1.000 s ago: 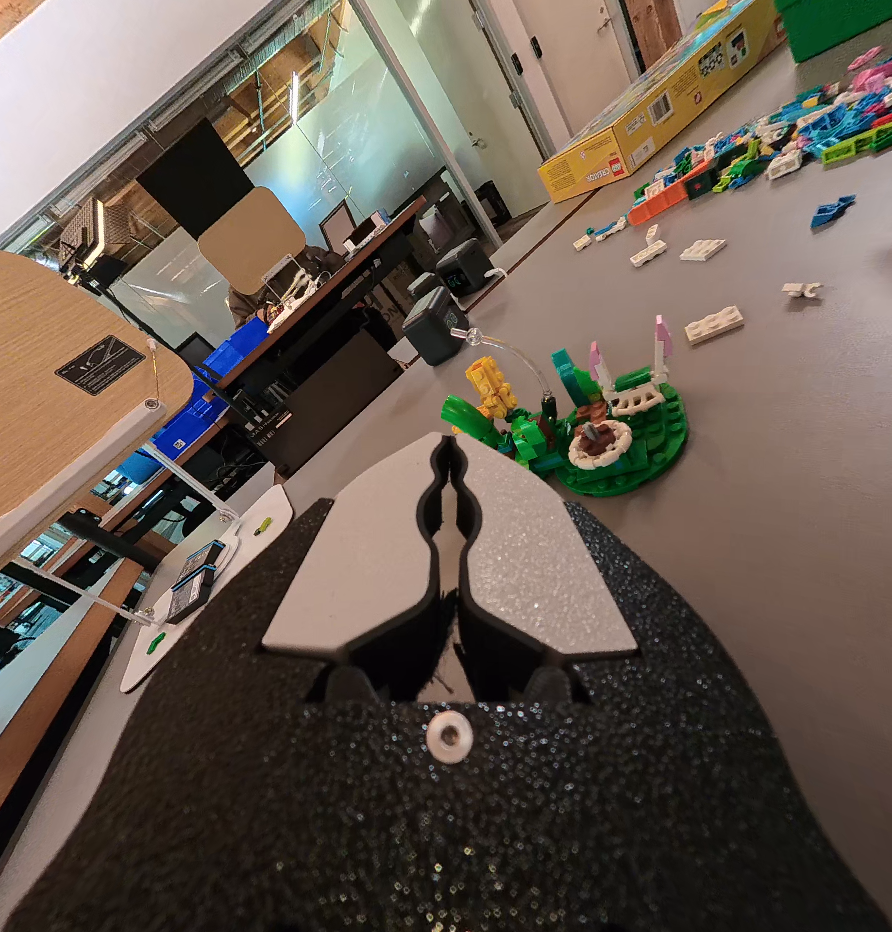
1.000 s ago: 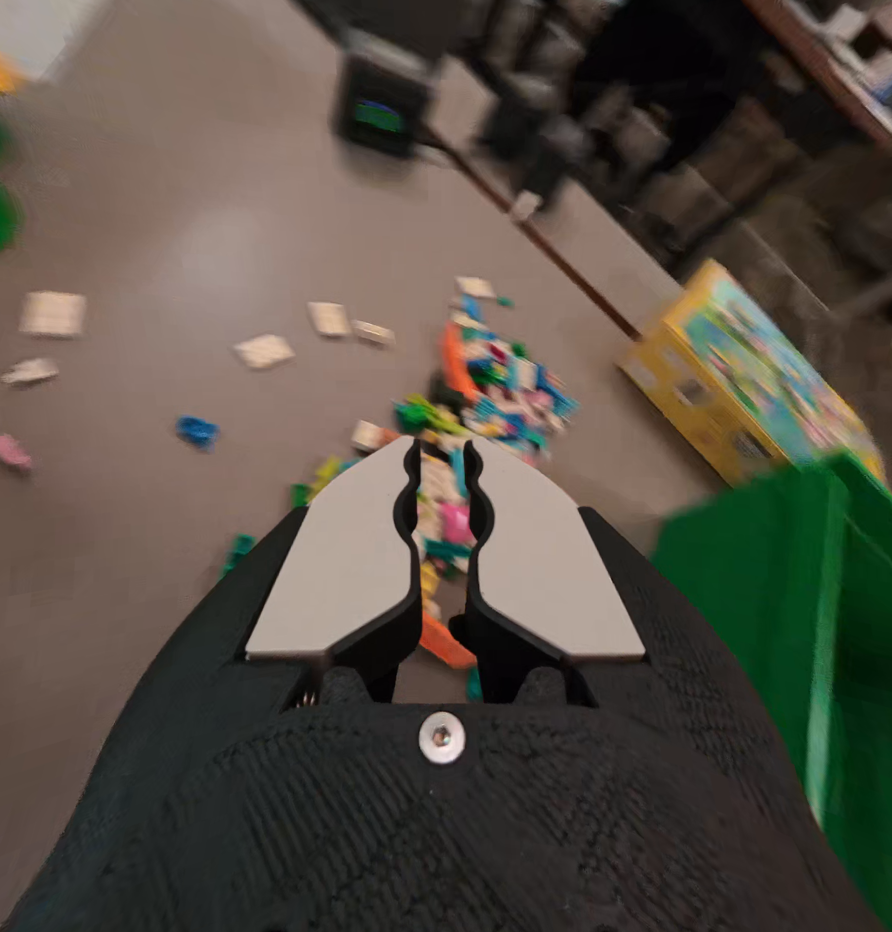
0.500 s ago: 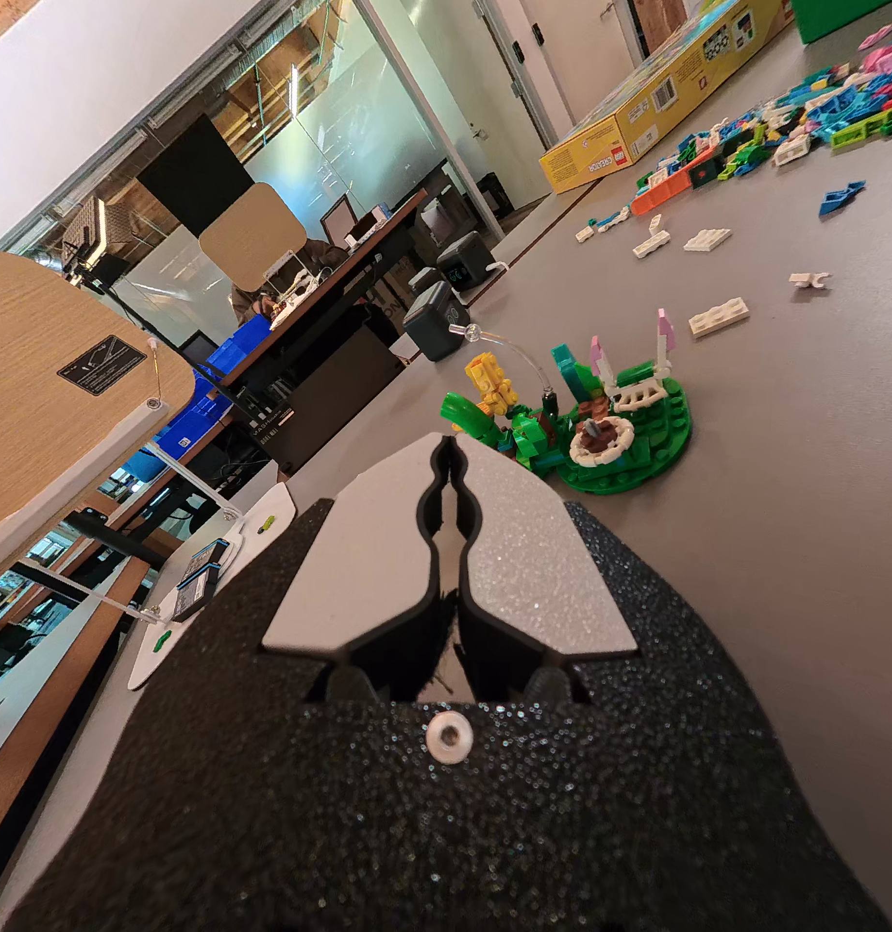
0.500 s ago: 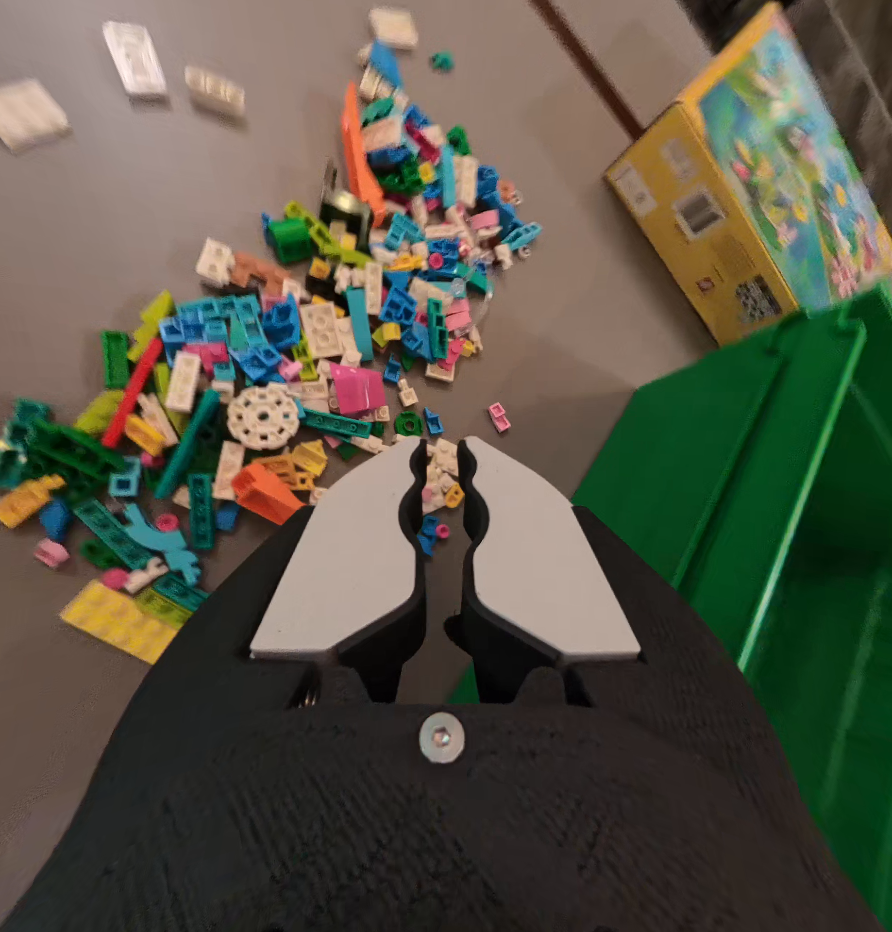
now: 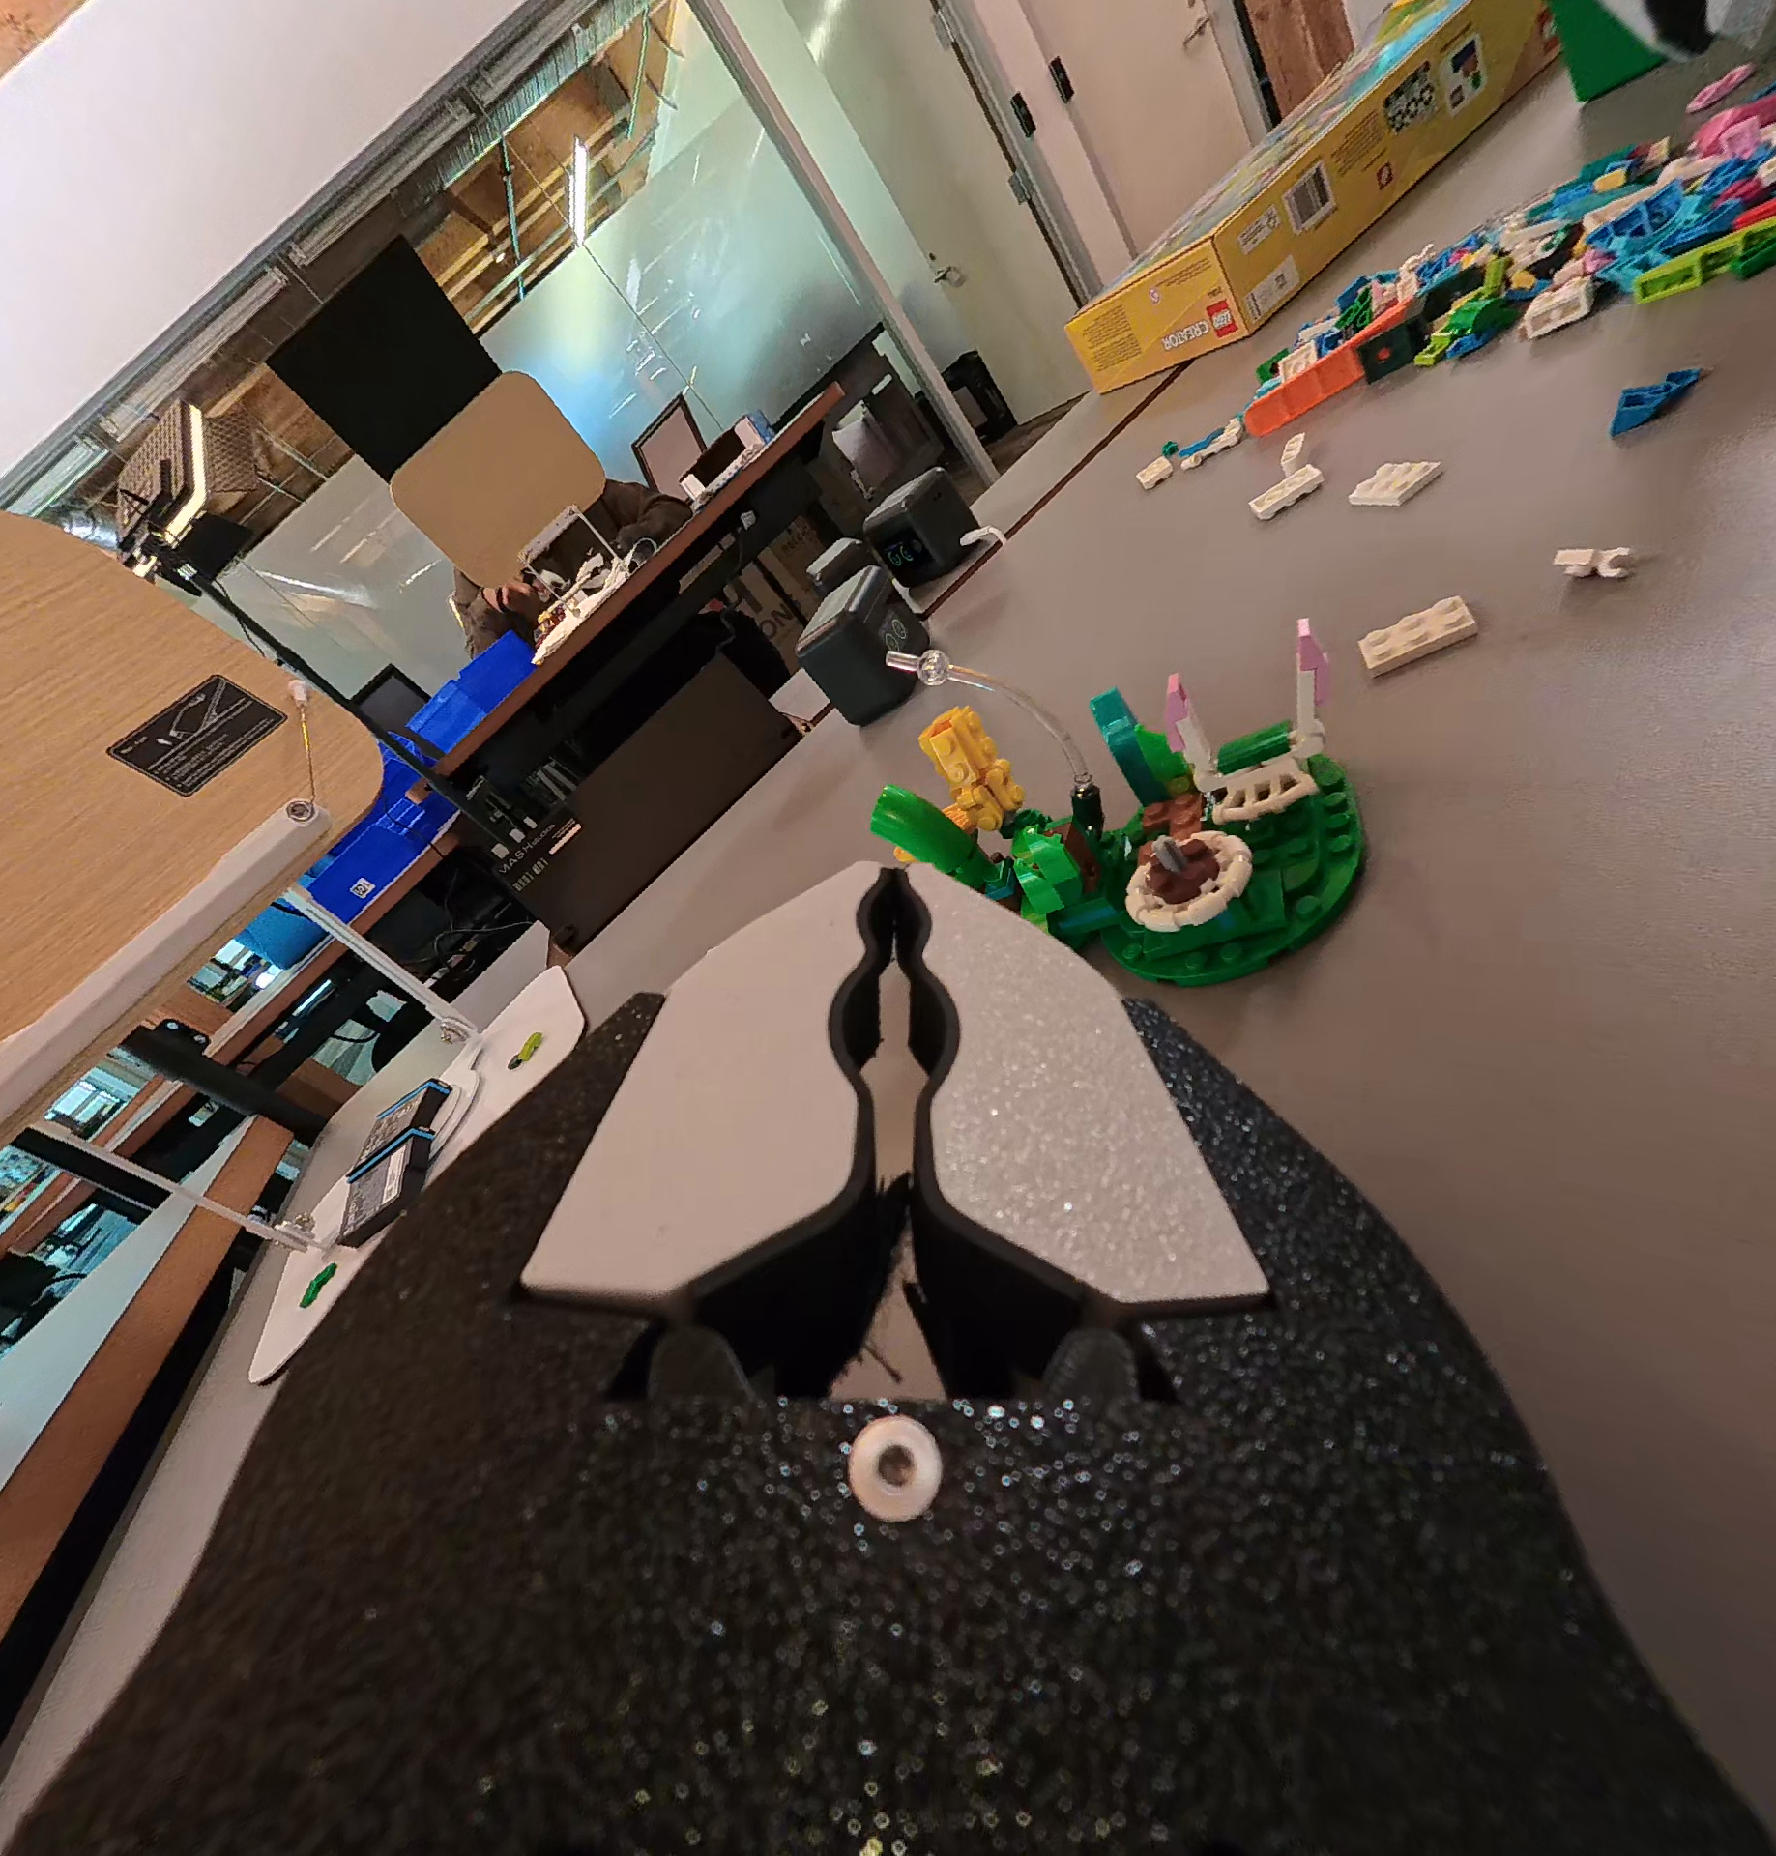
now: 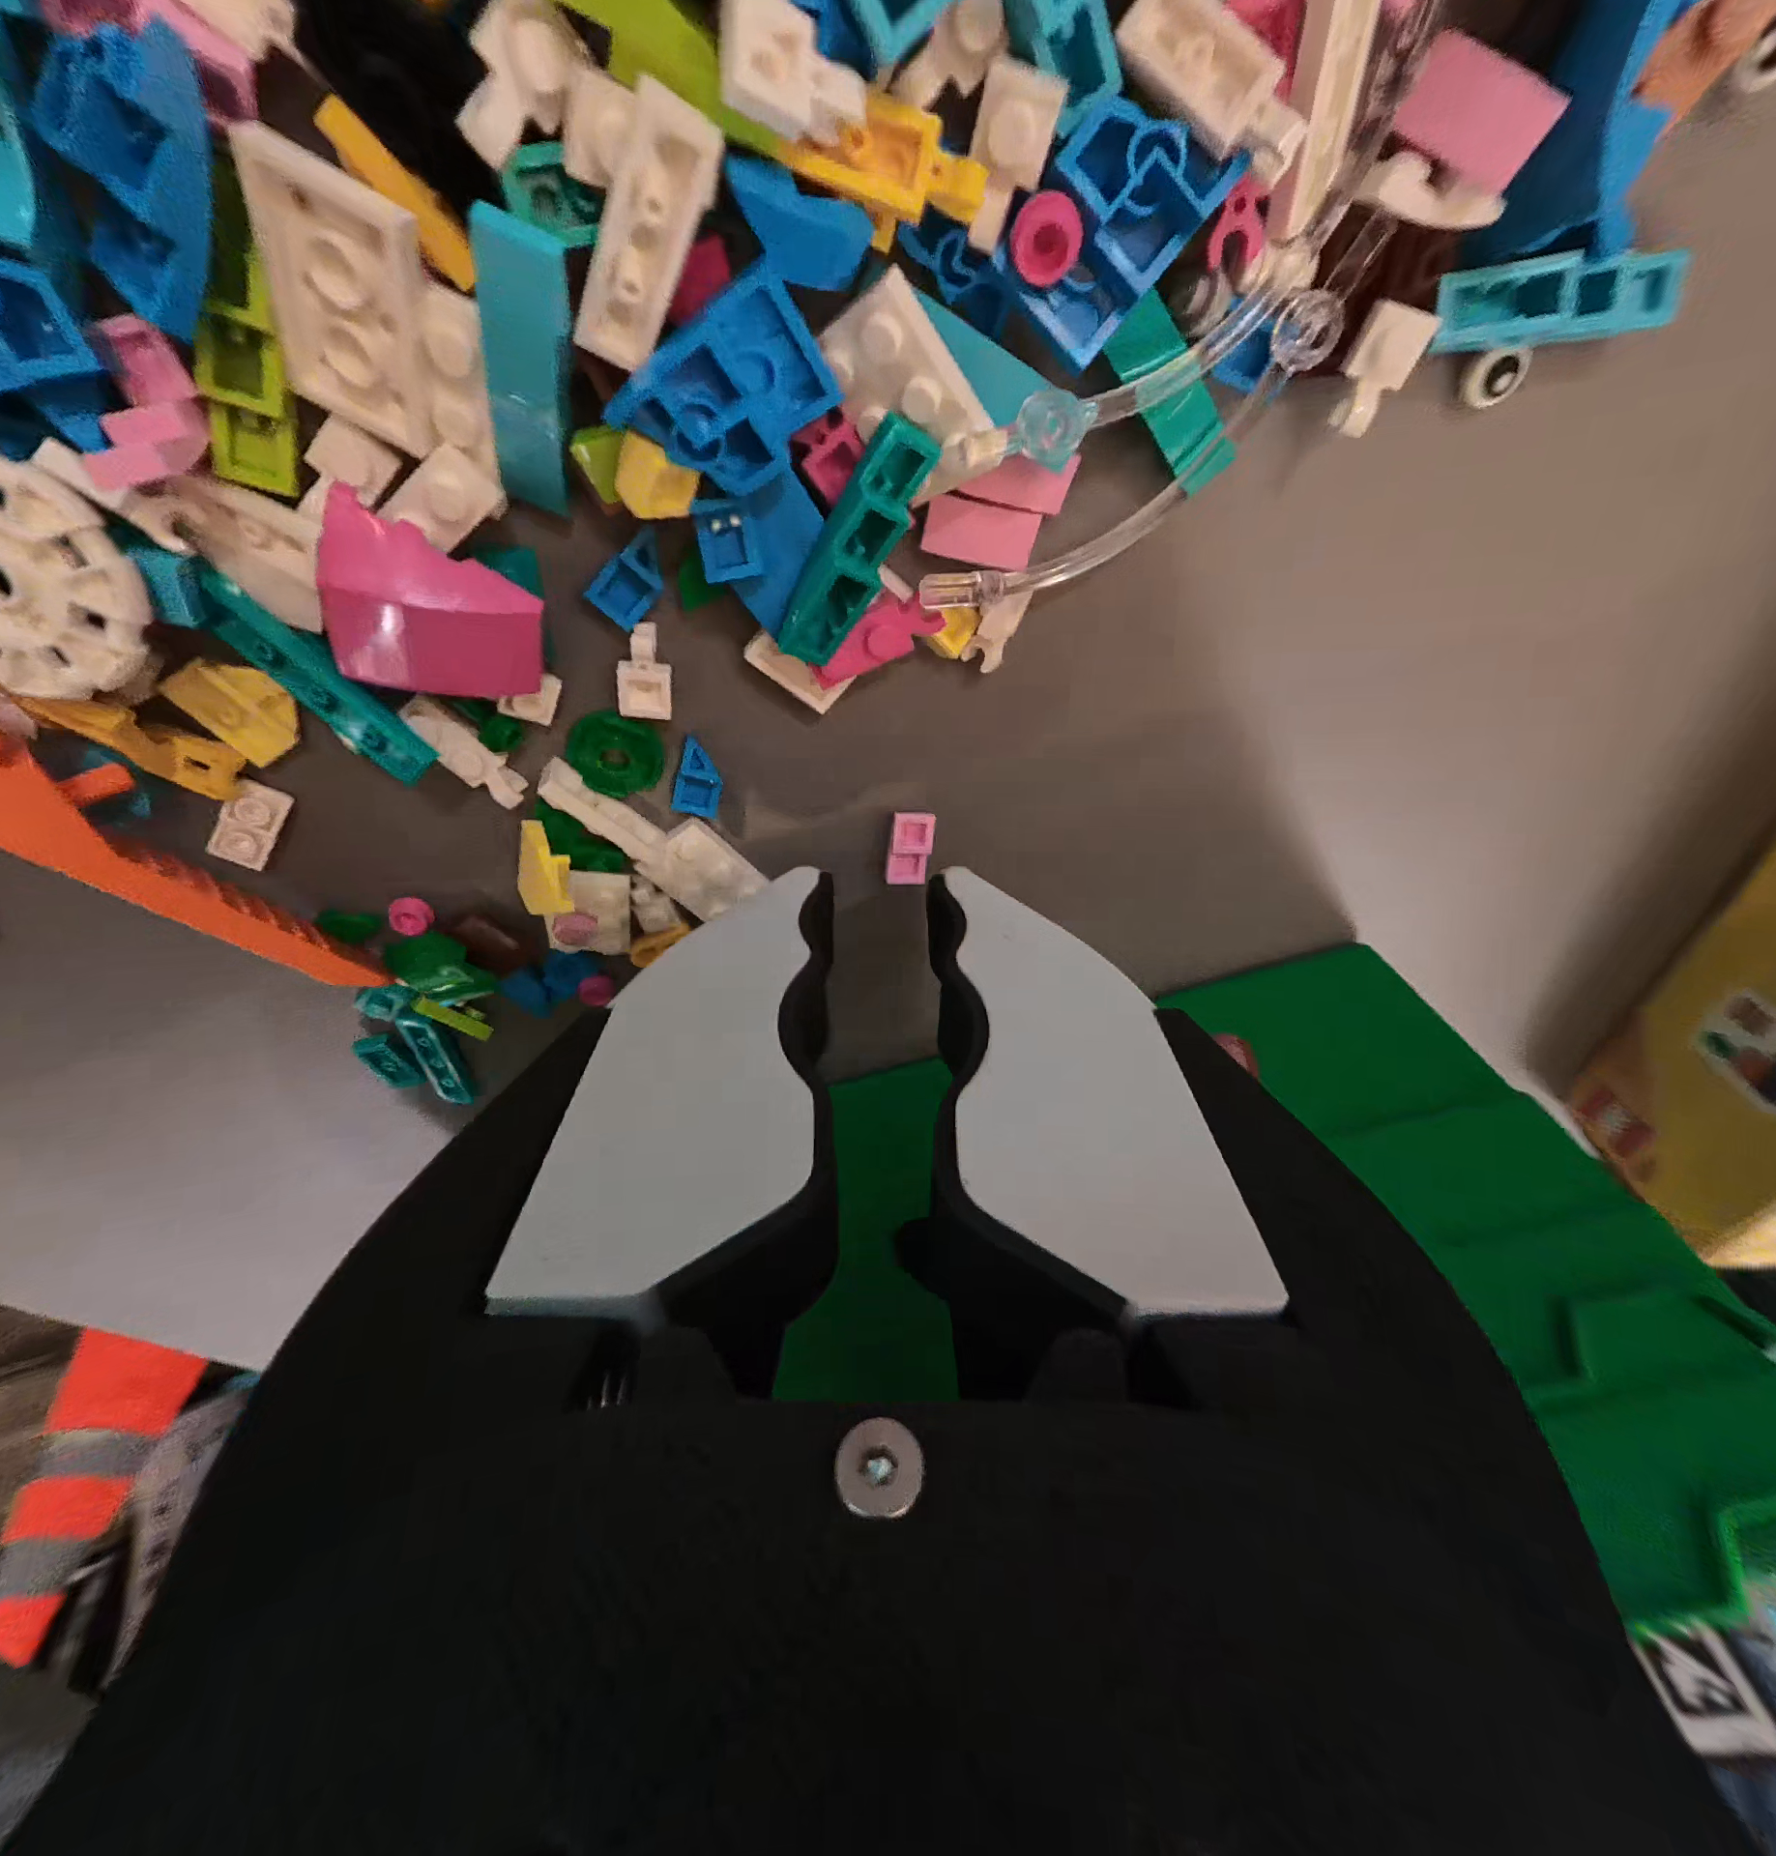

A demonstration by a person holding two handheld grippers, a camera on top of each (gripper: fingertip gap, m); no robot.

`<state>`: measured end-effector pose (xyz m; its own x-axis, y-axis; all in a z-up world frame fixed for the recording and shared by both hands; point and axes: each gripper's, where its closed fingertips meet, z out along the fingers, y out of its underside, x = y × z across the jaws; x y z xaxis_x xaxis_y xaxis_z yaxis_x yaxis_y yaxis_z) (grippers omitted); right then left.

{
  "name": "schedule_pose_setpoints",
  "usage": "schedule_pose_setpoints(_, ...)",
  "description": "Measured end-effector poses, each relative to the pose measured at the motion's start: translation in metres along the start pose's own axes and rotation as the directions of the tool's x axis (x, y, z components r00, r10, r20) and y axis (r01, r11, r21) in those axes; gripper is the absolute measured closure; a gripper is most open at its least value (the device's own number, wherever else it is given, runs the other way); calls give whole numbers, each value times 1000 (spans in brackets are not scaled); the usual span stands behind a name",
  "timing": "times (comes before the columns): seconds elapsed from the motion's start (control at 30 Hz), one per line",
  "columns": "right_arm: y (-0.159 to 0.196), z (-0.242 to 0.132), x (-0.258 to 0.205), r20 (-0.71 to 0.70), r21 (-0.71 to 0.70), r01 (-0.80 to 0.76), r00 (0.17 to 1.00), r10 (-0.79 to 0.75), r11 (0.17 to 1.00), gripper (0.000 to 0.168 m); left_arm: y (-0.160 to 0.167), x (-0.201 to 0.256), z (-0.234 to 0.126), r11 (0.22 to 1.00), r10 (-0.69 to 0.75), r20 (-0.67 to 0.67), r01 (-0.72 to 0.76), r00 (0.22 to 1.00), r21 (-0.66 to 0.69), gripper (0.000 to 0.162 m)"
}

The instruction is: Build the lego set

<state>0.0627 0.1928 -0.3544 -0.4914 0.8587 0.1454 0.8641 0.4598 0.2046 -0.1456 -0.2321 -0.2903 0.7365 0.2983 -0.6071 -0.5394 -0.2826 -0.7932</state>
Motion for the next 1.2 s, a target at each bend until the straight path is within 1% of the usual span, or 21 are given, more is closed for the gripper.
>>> schedule_pose_setpoints(0.03, 0, 3, -1, 37, -3, -22, 999, 22, 1000, 150, 0, 0, 0, 1000, 0, 0, 0, 1000, 0, 162)
schedule_pose_setpoints(0.1, 3, 8, -1, 85, -29, -64, 994, 66, 998, 146, 0, 0, 0, 1000, -1, 0, 1, 1000, 0, 162)
schedule_pose_setpoints(0.17, 4, 11, 2, 84, -51, -66, 994, 71, 996, 147, 0, 0, 0, 1000, -2, -1, 2, 1000, 1, 162)
schedule_pose_setpoints(0.27, 1, 13, 5, 85, -57, -56, 995, 61, 997, 152, 0, 0, 1, 1000, -2, -2, 2, 1000, 1, 162)
schedule_pose_setpoints(0.37, 0, 16, 4, 119, -65, -63, 990, 71, 996, 154, 0, 0, 1, 1000, -1, -3, 1, 1000, 2, 162)
schedule_pose_setpoints(0.4, 0, 16, 3, 130, -63, -64, 989, 72, 996, 161, 0, 0, 1, 1000, -1, -4, 1, 1000, 1, 162)
schedule_pose_setpoints(0.47, 1, 16, 3, 126, -62, -57, 990, 65, 996, 162, 0, 1, 1, 1000, 0, -4, 0, 1000, 1, 162)
schedule_pose_setpoints(0.53, -3, 12, 1, 107, -41, -27, 994, 31, 999, 162, 0, 1, 1, 1000, 0, -3, 0, 1000, 0, 162)
schedule_pose_setpoints(0.6, -14, -2, -4, 73, 22, -5, 997, 4, 1000, 162, 0, 1, 1, 1000, 1, -3, -1, 1000, 1, 162)
schedule_pose_setpoints(0.67, -37, -25, -20, 33, 135, 49, 998, -54, 990, 162, 0, 1, 2, 1000, 1, -5, -1, 1000, 2, 162)
schedule_pose_setpoints(0.73, -69, -51, -53, -6, 267, 155, 987, -159, 951, 162, 0, 1, 2, 1000, 3, -7, -3, 1000, 2, 162)
schedule_pose_setpoints(0.8, -99, -73, -101, -36, 376, 298, 951, -307, 878, 162, 0, 1, 2, 1000, 4, -8, -4, 1000, 2, 162)
schedule_pose_setpoints(0.87, -124, -86, -153, -42, 464, 426, 886, -461, 777, 162, -1, 2, 2, 1000, 3, -8, -3, 1000, 3, 162)
schedule_pose_setpoints(0.93, -139, -86, -184, -70, 467, 512, 834, -547, 721, 162, 0, 2, 2, 1000, 5, -9, -5, 1000, 3, 162)
schedule_pose_setpoints(1.0, -148, -82, -200, -95, 457, 563, 800, -592, 688, 162, 0, 2, 2, 1000, 7, -9, -7, 1000, 3, 162)
schedule_pose_setpoints(1.07, -153, -74, -208, -91, 454, 576, 789, -607, 680, 162, -1, 2, 2, 1000, 8, -10, -8, 1000, 4, 162)
schedule_pose_setpoints(1.2, -158, -59, -209, -85, 435, 573, 794, -602, 695, 162, -1, 2, 2, 1000, 8, -10, -8, 1000, 5, 162)
